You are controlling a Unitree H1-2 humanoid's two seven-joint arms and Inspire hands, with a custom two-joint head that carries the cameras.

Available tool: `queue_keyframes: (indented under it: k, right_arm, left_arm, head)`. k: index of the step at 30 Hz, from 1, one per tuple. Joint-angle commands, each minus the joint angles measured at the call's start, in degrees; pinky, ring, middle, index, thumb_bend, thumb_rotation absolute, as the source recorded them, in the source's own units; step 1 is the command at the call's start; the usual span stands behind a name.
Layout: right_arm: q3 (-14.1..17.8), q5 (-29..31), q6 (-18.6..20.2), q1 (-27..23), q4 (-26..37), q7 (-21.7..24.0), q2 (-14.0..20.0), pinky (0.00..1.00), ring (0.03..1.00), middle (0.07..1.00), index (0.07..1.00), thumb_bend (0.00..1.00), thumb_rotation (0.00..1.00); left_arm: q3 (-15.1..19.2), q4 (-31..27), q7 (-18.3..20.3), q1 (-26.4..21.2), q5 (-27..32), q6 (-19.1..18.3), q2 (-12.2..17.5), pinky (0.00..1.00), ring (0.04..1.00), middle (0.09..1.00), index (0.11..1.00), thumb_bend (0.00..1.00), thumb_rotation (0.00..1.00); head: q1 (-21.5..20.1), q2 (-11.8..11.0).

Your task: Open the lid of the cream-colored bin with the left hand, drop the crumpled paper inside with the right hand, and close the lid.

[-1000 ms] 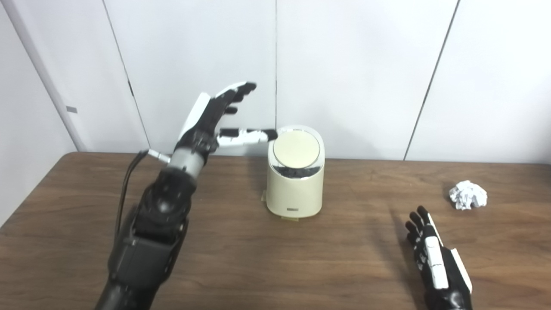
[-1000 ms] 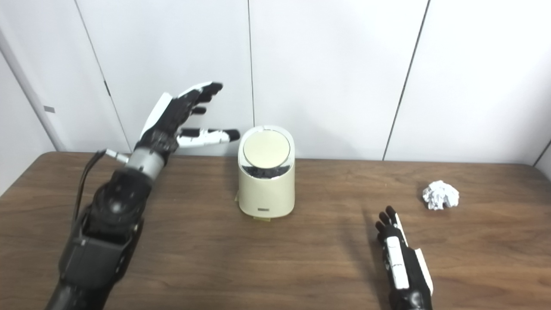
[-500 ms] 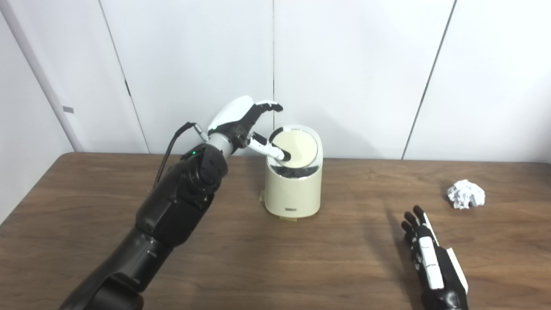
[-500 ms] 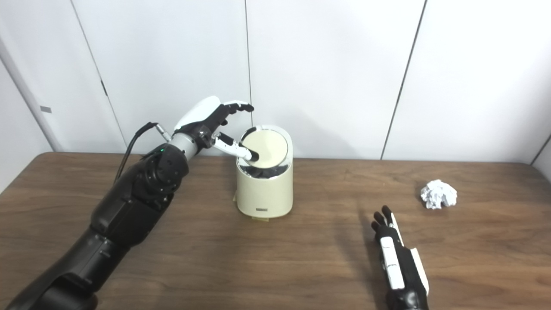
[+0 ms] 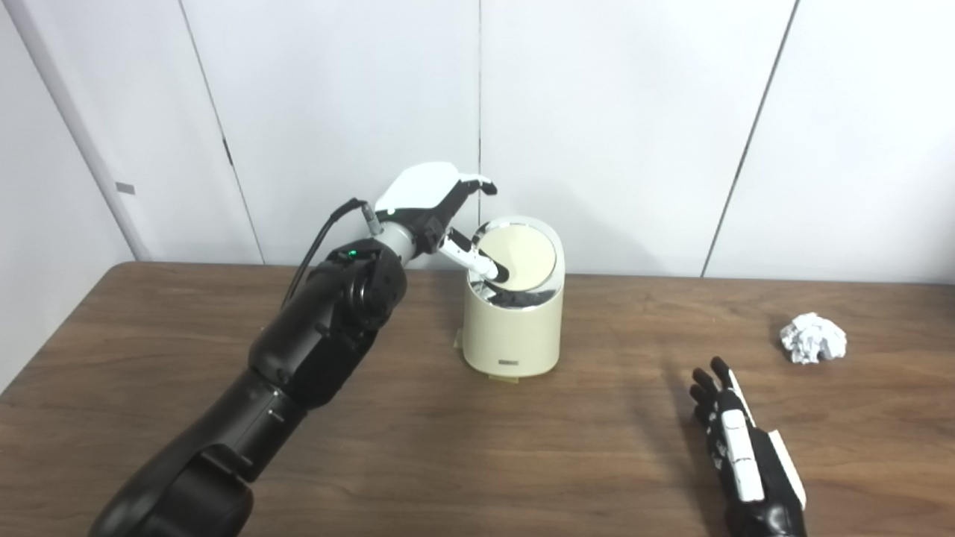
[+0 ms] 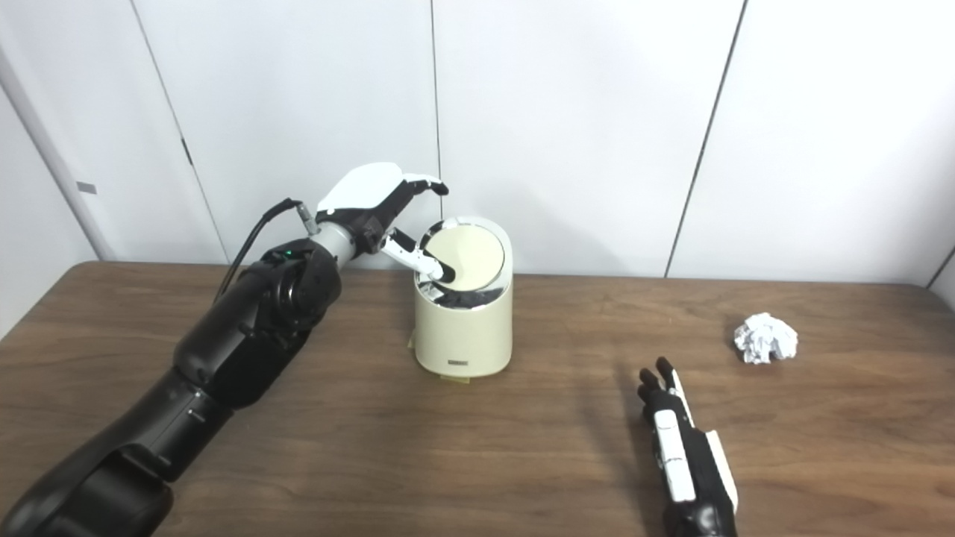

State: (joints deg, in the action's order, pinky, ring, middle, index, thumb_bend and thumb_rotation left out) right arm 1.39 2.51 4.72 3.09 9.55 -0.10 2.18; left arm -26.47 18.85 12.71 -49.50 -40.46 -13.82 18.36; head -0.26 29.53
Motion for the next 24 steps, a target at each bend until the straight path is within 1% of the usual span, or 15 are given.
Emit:
queue_keyframes:
  k: [1,5,9,10,11,12,16,18,21,24]
  right_arm:
    - [-0.2,-0.3,-0.4,-0.9,2.1,0.0,-0.2,0.97,0.950,0.946,1.000,0.53,0.95]
    - [0.0,-0.2,0.0,-0.8,2.6,0.0,-0.3,0.96,0.951,0.950,1.000,0.53,0.96]
    - [0.1,0.5,0.0,-0.9,2.9,0.2,-0.4,0.98,0.964,0.958,1.000,0.53,0.94]
    - [0.1,0.4,0.2,-0.9,3.1,0.2,-0.4,0.98,0.961,0.953,1.000,0.53,0.94]
    - [0.1,0.4,0.2,-0.9,3.2,0.2,-0.3,0.98,0.961,0.952,1.000,0.53,0.94]
    - [0.0,0.3,0.2,-0.8,3.3,0.2,-0.3,0.98,0.962,0.953,1.000,0.53,0.95]
    - [0.4,0.8,0.4,-1.1,3.3,-0.1,-0.5,0.98,0.961,0.953,1.000,0.52,0.94]
    - [0.5,0.9,0.2,-1.3,3.2,-0.1,-0.5,0.98,0.959,0.953,1.000,0.52,0.93]
    - [0.8,1.0,0.4,-1.5,3.1,-0.2,-0.5,0.98,0.960,0.954,1.000,0.53,0.93]
    - [1.0,1.3,0.8,-1.7,3.2,-0.2,-0.6,0.98,0.961,0.953,1.000,0.54,0.92]
  left_arm:
    - [0.1,0.4,-1.6,-3.5,-1.2,1.8,-1.0,0.79,0.891,0.900,0.891,0.93,0.27]
    - [0.0,2.1,-2.8,-3.8,-2.0,3.1,-1.8,0.79,0.886,0.891,0.886,0.91,0.29]
    - [-1.2,3.3,-3.5,-4.1,-4.1,3.9,-2.2,0.80,0.890,0.892,0.887,0.89,0.29]
    - [-1.9,3.6,-3.7,-4.1,-5.0,4.5,-2.1,0.81,0.890,0.890,0.891,0.89,0.26]
    - [-3.2,3.9,-4.2,-4.2,-6.6,5.6,-1.7,0.81,0.889,0.890,0.892,0.90,0.25]
    - [-4.7,4.2,-4.3,-4.4,-8.4,6.5,-1.1,0.81,0.888,0.889,0.892,0.90,0.22]
    - [-9.5,3.8,-3.1,-4.6,-14.3,8.5,0.4,0.87,0.929,0.916,0.914,0.93,0.17]
    - [-11.0,3.4,-2.9,-4.3,-16.3,9.2,0.8,0.89,0.933,0.914,0.911,0.97,0.13]
    - [-11.7,2.3,-1.8,-3.7,-17.5,9.5,1.2,0.92,0.947,0.919,0.911,0.99,0.10]
    - [-11.0,0.9,-0.3,-3.4,-17.6,9.1,1.3,0.93,0.952,0.924,0.916,0.99,0.10]
  head:
    - [-0.2,0.0]
    - [-0.4,0.1]
    - [-1.0,0.3]
    - [-1.0,0.4]
    - [-1.1,0.4]
    - [-1.0,0.5]
    - [-1.2,0.7]
    - [-1.3,0.7]
    - [-1.2,0.8]
    - [-1.2,0.9]
